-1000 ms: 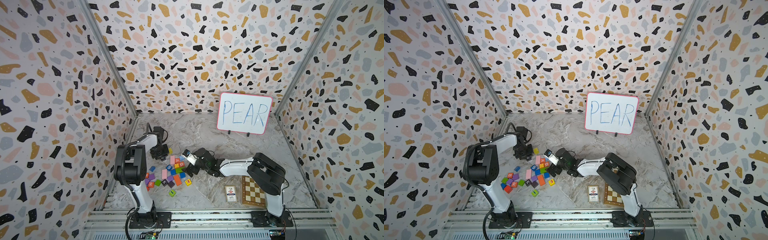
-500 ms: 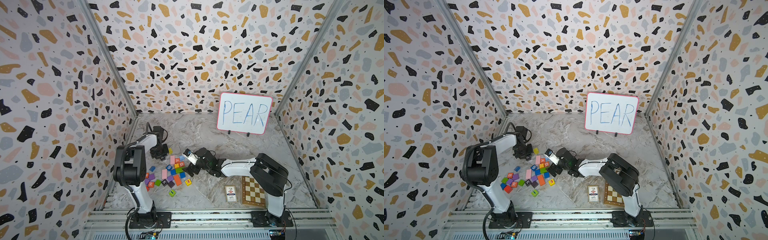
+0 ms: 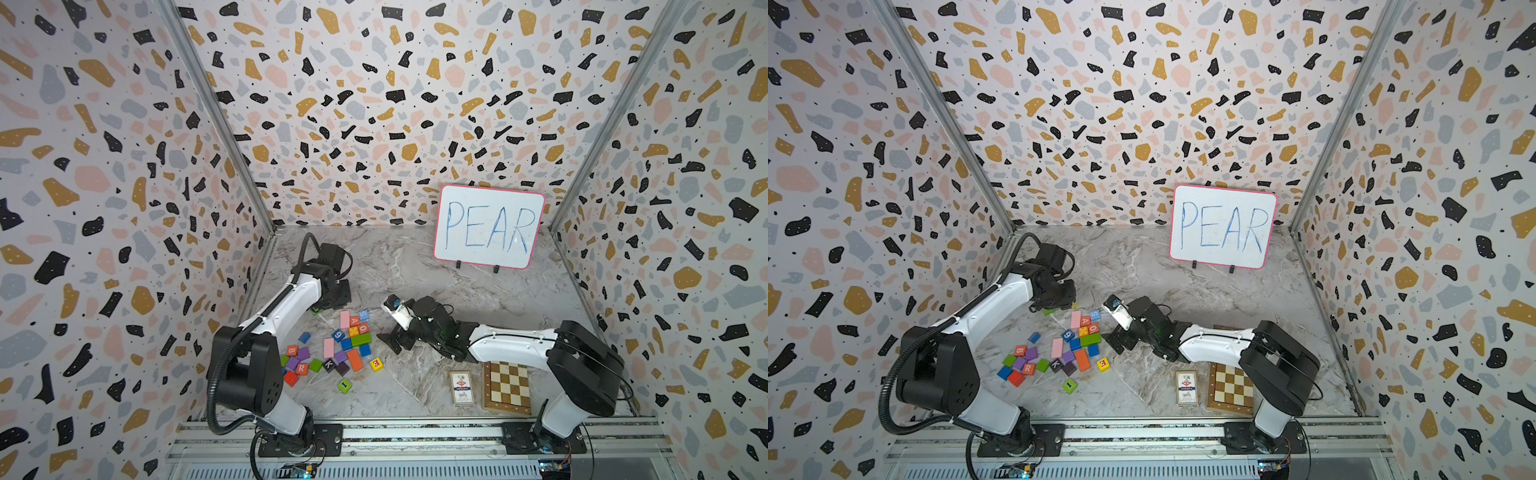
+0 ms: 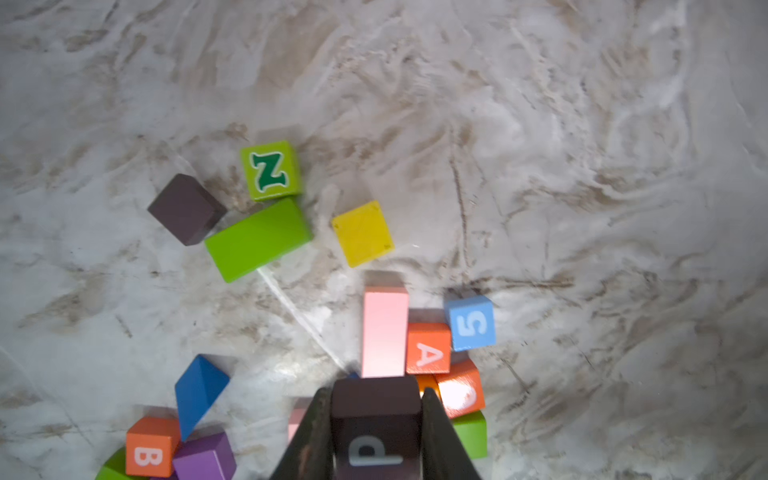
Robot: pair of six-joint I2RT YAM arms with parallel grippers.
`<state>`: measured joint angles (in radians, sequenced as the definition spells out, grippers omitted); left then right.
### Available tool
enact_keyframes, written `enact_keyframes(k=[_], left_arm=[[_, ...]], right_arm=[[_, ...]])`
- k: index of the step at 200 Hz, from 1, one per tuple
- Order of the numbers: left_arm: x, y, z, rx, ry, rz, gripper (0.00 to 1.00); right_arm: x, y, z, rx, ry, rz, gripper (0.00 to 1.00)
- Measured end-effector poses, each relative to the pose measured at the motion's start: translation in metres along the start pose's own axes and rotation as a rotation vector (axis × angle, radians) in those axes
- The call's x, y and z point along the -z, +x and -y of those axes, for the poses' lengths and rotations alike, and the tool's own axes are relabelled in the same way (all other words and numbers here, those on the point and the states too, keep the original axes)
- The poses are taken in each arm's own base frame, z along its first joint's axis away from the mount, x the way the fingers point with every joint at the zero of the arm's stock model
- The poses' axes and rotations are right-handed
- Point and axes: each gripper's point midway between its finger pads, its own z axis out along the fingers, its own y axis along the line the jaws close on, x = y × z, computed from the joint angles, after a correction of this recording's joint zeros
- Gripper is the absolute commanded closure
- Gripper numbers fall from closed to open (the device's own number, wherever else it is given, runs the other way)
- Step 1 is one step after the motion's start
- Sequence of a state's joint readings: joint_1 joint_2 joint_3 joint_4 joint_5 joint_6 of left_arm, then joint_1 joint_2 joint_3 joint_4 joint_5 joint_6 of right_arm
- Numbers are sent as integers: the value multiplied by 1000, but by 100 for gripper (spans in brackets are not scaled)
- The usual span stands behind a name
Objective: Spell the uppercase word “pear” with letter blocks
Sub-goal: Place the letter block at the center of the board.
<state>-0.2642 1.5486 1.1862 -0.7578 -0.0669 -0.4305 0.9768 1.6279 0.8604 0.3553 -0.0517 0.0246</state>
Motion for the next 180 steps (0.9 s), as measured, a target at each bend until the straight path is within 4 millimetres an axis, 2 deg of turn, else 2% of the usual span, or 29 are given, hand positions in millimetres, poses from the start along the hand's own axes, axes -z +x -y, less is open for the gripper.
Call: enact_keyframes(k=[35,61,91,123,180], left_arm=[[-1,25,48,-107,38,-23,78],[-16,45,78,-184,35,-70,78],[-37,51,112,-254,34,-98,78],[-54,49,146,-303,56,-94,78],[-80,63,174,-371,63,-126,77]], right_arm=[[18,48,36,-92,94,-77,1],[32,74,64,-163,170,-115,0],[40,84,84,-216,224,-121,1],[45,91,89,-244,247,-127,1],[48,106,91,-268,260,-152,1]])
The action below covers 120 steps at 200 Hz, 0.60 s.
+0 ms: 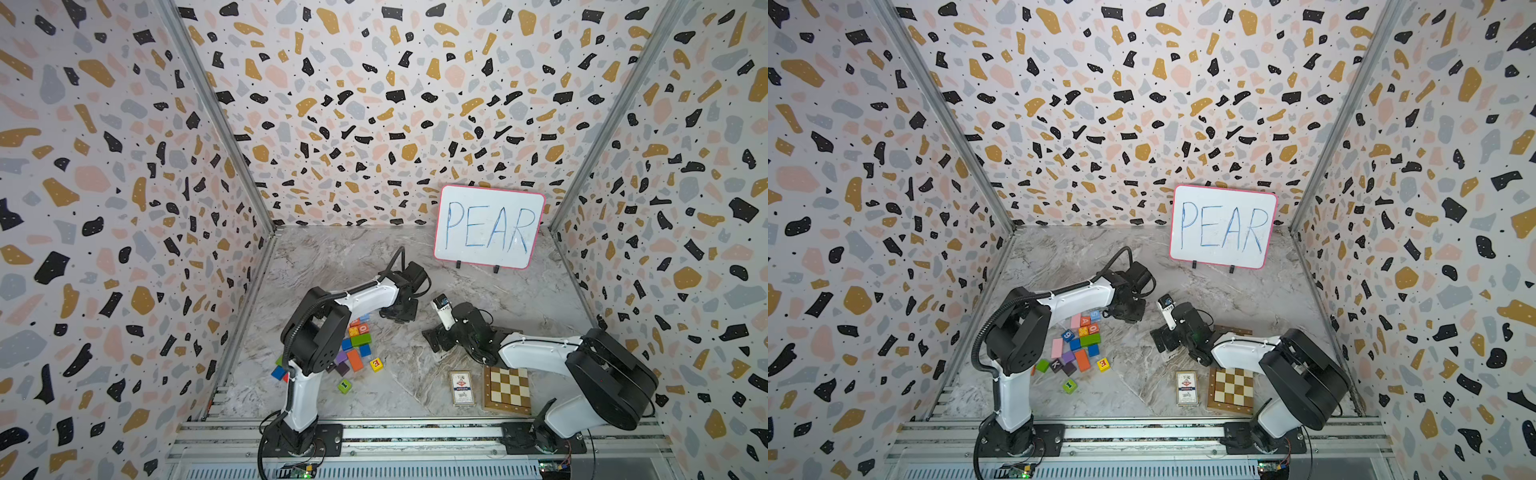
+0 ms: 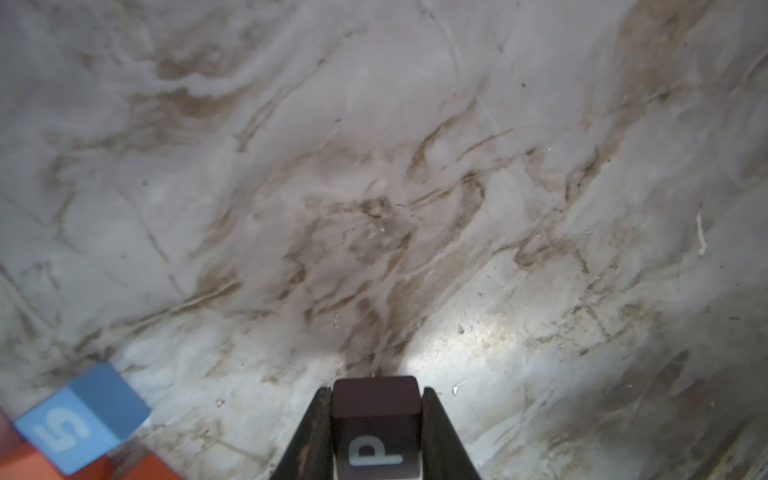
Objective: Spell the uppercase word “pear” with letter blocks
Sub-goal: Place the letter block at the center of the board.
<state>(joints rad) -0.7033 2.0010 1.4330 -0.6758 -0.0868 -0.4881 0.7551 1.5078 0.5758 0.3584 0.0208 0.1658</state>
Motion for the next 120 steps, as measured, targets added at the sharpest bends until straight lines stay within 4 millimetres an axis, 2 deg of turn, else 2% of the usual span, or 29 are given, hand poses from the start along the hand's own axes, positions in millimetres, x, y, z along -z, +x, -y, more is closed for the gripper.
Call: enact_keyframes(k=[37,120], left_arm=[[-10,4,5,-24,-2,-18,75],[-14,7,4,-51,-5,-13,63]], right_arm=[[0,1,2,-12,5,-1,0],[0,0,2,-16,4,5,0]])
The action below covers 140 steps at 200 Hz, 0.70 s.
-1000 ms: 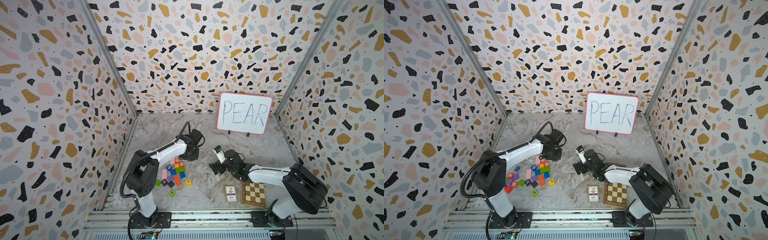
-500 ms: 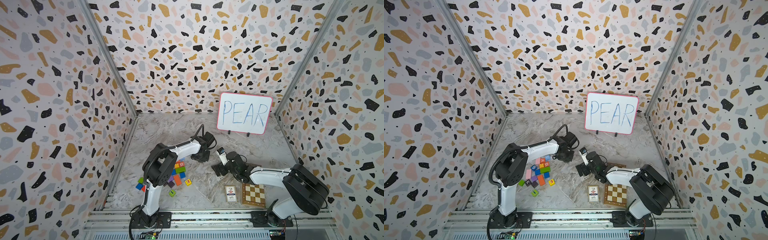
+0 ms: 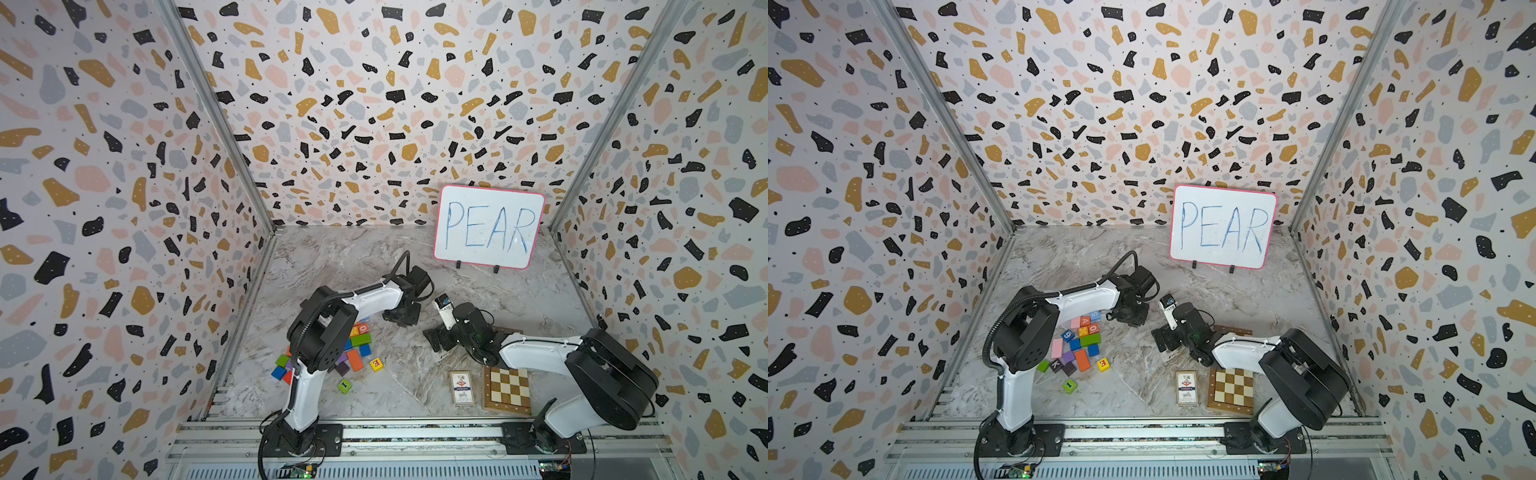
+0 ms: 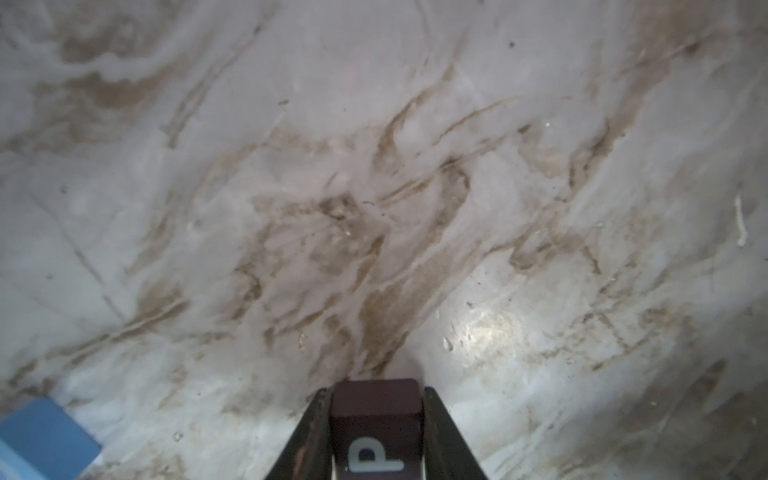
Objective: Spell the uppercase word “pear” with letter blocks
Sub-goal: Place the letter block at the center of the board.
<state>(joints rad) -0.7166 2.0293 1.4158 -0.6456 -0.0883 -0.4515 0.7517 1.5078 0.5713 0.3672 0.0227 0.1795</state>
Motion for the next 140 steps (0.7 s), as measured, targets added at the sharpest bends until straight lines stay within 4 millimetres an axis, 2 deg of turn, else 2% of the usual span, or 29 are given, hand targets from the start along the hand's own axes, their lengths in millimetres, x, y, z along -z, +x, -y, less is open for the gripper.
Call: enact_keyframes(k=[28,99,124,140], left_arm=[[0,3,-3,-5,-4,8,58],[6,20,-18,-12,-48,8,58],[10,25,-21,-7,-50,10,58],[19,27,-22,11,-34,26,57]], right_arm=[[0,0,0,0,0,-1,0],[-2,4,-1,1,-3,-13,0],[-5,5,-6,20,-2,-24,0],[-9,3,-15,55,-6,-40,0]])
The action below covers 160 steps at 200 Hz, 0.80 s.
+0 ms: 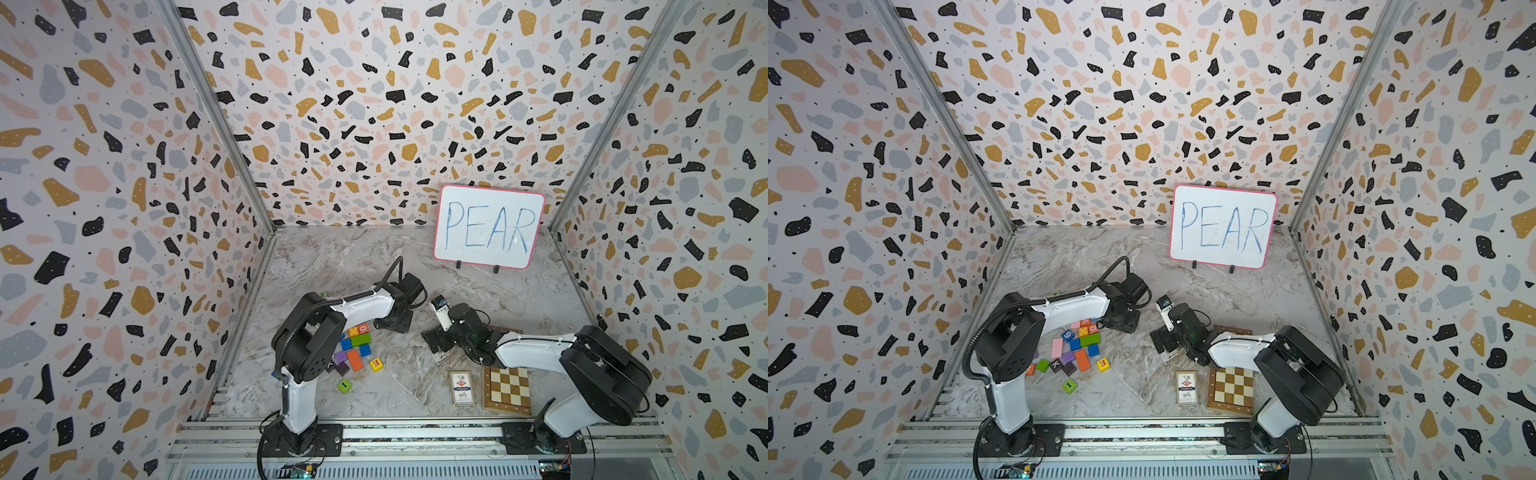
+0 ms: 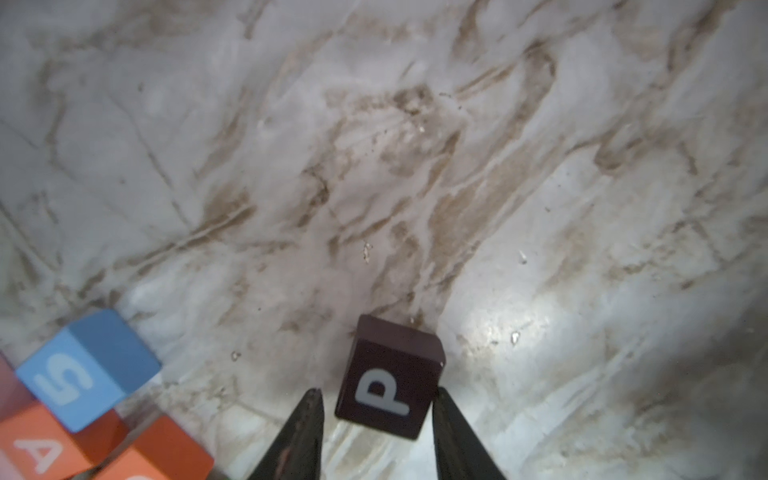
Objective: Spell the uppercase word “pear” with letter blocks
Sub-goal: Place the letter block at the center of the board.
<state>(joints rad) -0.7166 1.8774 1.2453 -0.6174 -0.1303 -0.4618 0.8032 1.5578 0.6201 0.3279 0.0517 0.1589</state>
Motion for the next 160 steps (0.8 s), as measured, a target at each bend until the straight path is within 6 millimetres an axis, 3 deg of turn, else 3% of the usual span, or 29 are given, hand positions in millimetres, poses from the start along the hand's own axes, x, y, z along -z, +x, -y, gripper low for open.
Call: enact_keyframes(k=[45,67,114,160], left_arm=[[45,4,-8,88,80,93,51],[60,7,-23,159,114,115,46],[69,11,-59,295,147,124,30],[73,16,-72,348,172,119,26]], right_arm=[[-13,-12,-26,101,-32,-25,4],[-24,-17,-32,134,-46,-48,8],[-55,-28,-46,189,-91,-90,15],[-80,-35,-54,212,-118,-110,19]])
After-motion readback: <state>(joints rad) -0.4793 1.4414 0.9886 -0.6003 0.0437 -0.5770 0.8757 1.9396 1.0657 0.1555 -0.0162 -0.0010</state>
